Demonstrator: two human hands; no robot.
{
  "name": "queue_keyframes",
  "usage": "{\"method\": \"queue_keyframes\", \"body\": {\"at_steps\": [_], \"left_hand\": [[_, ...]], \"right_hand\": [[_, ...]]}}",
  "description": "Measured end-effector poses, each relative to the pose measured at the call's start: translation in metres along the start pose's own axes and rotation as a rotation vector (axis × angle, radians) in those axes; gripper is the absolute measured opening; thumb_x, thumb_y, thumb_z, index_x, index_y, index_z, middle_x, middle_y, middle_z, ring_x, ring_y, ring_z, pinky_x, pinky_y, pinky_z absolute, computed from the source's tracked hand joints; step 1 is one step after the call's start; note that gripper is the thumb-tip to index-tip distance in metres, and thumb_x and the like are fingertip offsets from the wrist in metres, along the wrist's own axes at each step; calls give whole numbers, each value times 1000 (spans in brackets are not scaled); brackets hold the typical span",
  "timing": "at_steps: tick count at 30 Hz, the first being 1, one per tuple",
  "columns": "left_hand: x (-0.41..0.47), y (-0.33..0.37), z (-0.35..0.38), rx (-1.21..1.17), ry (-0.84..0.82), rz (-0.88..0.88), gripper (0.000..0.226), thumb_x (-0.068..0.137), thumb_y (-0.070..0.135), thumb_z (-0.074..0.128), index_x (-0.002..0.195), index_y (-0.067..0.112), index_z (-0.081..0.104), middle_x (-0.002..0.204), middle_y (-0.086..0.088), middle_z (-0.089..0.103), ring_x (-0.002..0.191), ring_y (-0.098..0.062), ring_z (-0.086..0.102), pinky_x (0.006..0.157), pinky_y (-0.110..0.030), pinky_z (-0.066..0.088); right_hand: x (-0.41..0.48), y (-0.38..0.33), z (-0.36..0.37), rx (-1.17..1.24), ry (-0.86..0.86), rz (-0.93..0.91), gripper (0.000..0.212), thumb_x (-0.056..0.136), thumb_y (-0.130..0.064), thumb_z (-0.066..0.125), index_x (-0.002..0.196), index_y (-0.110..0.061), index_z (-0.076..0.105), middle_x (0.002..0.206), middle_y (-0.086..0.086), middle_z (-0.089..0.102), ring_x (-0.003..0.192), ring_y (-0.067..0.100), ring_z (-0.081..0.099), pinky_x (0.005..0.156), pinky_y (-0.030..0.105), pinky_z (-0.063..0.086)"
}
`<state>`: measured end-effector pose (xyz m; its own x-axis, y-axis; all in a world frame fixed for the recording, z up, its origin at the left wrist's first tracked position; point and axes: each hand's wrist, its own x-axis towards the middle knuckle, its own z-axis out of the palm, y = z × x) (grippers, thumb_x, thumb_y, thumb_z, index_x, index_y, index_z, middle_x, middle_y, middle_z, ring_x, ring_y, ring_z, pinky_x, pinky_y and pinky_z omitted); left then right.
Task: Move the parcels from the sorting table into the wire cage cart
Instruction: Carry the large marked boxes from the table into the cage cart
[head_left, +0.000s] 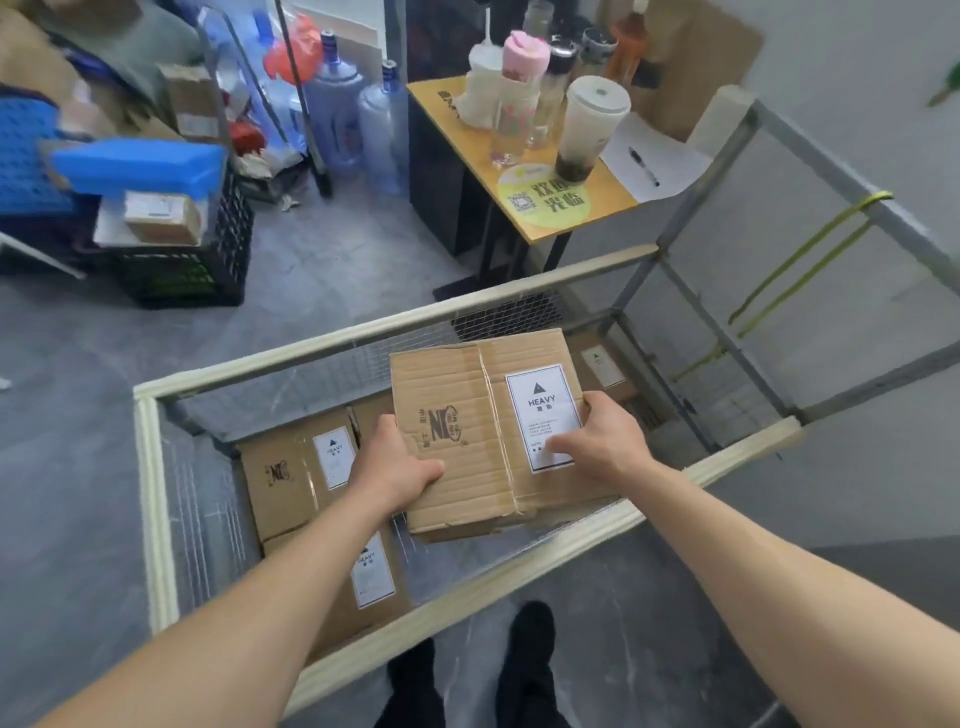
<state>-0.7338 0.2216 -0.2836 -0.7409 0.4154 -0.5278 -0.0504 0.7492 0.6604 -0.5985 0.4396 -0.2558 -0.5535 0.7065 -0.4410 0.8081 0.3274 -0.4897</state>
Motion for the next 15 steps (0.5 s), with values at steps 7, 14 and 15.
{"method": "queue_keyframes", "body": {"at_steps": [7, 14, 15], "left_hand": [[47, -57, 38, -12, 55, -174, 58, 79, 23, 81, 119, 17, 39, 109, -2, 59, 97, -25, 59, 82, -38, 51], [87, -131, 95, -1, 53, -338, 64, 80, 19, 83, 129, 11, 42, 122, -7, 60, 108, -27, 58, 91, -39, 50], [90, -139, 104, 5, 46, -363, 65, 80, 20, 83, 130, 10, 41, 123, -7, 61, 106, -26, 58, 90, -38, 49]], "right_hand": [[72, 16, 73, -63, -164, -39, 57, 71, -30, 86, 112, -21, 48, 98, -8, 59, 94, 19, 60, 72, 32, 45], [124, 65, 160, -131, -346, -24, 65, 73, -28, 85, 125, -13, 48, 112, 0, 63, 103, 25, 63, 89, 42, 54], [129, 73, 169, -145, -371, -18, 64, 74, -28, 85, 124, -13, 47, 112, 0, 62, 103, 25, 64, 90, 44, 54]]}}
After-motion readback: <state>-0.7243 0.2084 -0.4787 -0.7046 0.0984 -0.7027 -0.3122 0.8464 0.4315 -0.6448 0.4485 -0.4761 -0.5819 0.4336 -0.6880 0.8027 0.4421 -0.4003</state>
